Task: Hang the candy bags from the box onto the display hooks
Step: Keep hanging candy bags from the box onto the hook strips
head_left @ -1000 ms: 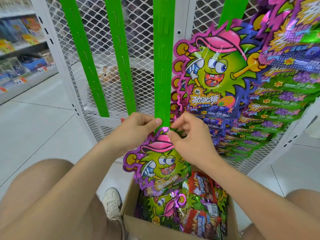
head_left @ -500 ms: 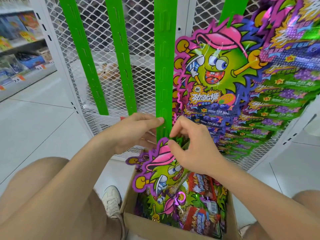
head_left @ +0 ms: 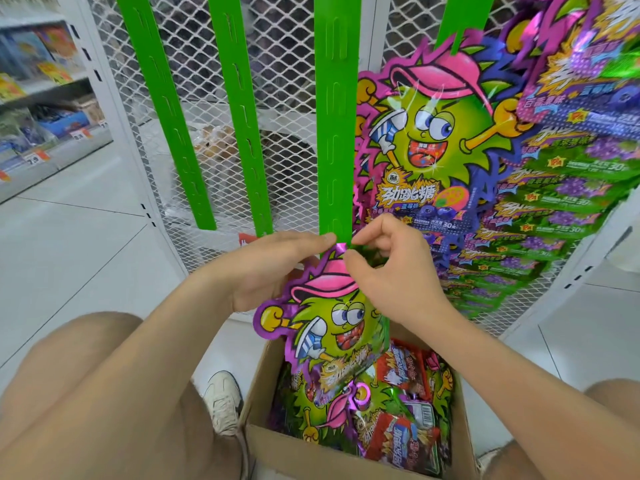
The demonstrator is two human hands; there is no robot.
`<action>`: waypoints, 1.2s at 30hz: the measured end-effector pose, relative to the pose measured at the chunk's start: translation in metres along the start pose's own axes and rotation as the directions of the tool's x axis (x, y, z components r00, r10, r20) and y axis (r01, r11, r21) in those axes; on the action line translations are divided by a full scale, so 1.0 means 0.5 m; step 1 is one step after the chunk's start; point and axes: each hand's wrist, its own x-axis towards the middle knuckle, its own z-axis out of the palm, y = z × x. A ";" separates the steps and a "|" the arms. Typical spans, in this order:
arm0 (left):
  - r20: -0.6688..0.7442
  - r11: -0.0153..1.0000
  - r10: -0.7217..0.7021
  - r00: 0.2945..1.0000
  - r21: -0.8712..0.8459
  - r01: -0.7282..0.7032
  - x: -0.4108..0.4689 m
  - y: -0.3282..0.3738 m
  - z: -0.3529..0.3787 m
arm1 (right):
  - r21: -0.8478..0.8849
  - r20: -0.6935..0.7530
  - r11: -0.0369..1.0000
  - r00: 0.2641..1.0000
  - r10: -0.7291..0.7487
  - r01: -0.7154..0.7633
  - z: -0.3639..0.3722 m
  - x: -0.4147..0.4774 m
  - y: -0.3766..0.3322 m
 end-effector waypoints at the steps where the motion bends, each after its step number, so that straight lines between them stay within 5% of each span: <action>1: 0.019 1.000 0.021 1.000 0.004 -0.021 0.001 -0.003 -0.003 | 0.007 -0.009 1.000 1.000 0.006 -0.006 0.000 0.000 -0.001; 10: 0.023 0.996 0.077 0.997 -0.038 -0.076 0.005 -0.007 -0.006 | 0.012 -0.106 1.000 0.994 -0.026 0.028 0.005 -0.009 -0.005; 18: -0.014 0.997 0.081 0.997 -0.006 -0.081 0.007 -0.003 -0.004 | -0.197 -0.112 0.961 0.969 -0.220 0.196 0.016 -0.025 0.005; 23: -0.029 0.987 0.126 0.992 0.100 -0.123 0.012 -0.017 -0.013 | -0.184 -0.028 0.962 0.977 -0.209 0.201 0.011 -0.018 0.005; 25: -0.104 0.929 0.234 0.967 0.318 -0.191 0.020 -0.024 -0.023 | -0.212 0.032 0.956 0.980 -0.198 0.200 0.006 -0.013 0.011; 30: -0.137 0.631 0.550 0.824 0.714 -0.303 0.040 -0.044 -0.030 | -0.339 0.197 0.906 0.961 -0.194 0.252 0.001 -0.016 0.030; 33: -0.263 0.453 0.782 0.565 0.863 -0.225 0.037 -0.078 0.006 | -0.390 0.160 0.880 0.961 -0.226 0.272 -0.008 -0.018 0.034; 35: -0.289 0.372 0.876 0.387 0.915 -0.157 0.033 -0.100 0.028 | -0.386 0.239 0.890 0.958 -0.156 0.241 -0.017 -0.022 0.041; 36: -0.264 0.328 0.897 0.355 0.935 -0.133 0.035 -0.115 0.039 | -0.382 0.325 0.899 0.941 -0.088 0.216 -0.021 -0.027 0.047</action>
